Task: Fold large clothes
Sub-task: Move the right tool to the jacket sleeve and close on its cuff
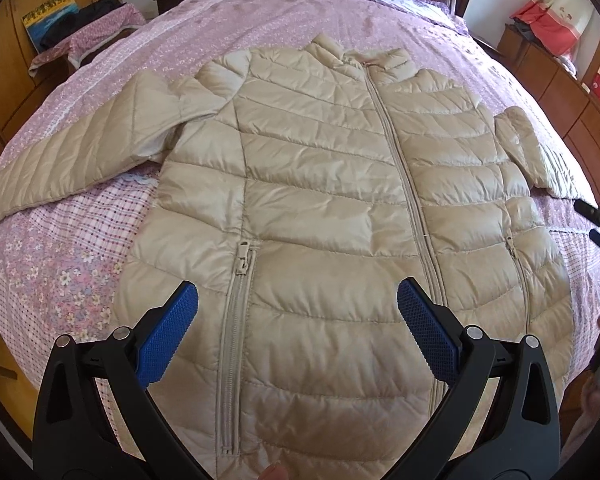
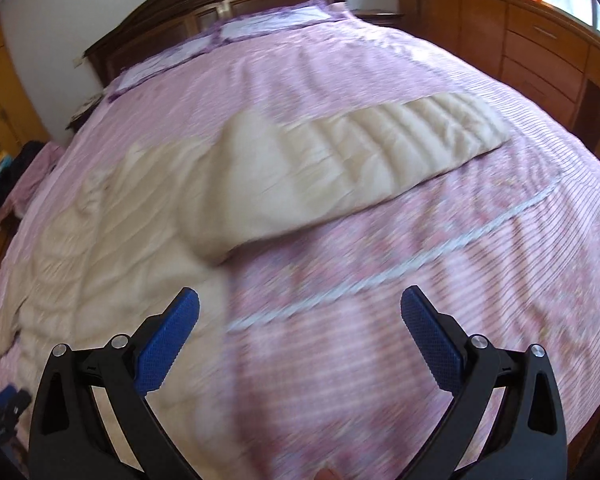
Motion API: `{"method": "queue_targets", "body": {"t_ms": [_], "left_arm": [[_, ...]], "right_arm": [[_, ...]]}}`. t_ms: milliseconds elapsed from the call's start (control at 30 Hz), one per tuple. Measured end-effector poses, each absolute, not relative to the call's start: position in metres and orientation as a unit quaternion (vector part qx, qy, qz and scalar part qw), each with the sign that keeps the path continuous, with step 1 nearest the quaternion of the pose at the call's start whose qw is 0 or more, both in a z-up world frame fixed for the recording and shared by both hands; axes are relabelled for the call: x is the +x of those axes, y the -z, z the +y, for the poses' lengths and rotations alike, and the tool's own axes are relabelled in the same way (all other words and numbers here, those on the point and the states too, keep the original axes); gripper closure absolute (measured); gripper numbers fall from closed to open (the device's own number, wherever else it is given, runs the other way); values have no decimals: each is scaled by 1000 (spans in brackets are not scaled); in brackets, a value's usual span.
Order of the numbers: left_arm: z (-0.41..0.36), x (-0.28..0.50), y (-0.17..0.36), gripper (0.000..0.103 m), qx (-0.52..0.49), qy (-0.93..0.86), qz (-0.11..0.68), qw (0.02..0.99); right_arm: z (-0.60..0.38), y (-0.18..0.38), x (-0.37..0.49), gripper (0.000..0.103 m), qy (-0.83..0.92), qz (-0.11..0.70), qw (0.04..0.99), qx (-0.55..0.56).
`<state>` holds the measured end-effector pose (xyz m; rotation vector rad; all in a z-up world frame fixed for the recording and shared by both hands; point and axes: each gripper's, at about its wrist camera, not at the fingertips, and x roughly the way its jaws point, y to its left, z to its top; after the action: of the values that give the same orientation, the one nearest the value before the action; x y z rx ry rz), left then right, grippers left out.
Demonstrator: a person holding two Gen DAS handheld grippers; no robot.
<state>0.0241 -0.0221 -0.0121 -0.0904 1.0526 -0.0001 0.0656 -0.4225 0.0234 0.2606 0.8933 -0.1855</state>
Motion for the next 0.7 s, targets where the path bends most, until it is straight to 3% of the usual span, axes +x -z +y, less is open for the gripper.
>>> {"method": "queue_targets", "body": {"t_ms": [333, 700], "left_arm": [[-28, 33, 22, 3, -47, -1, 511, 859], [-40, 40, 42, 3, -9, -1, 527, 850]], "right_arm": [[-505, -10, 104, 5, 143, 419, 886, 140], [-557, 0, 145, 5, 145, 404, 869, 247]]}}
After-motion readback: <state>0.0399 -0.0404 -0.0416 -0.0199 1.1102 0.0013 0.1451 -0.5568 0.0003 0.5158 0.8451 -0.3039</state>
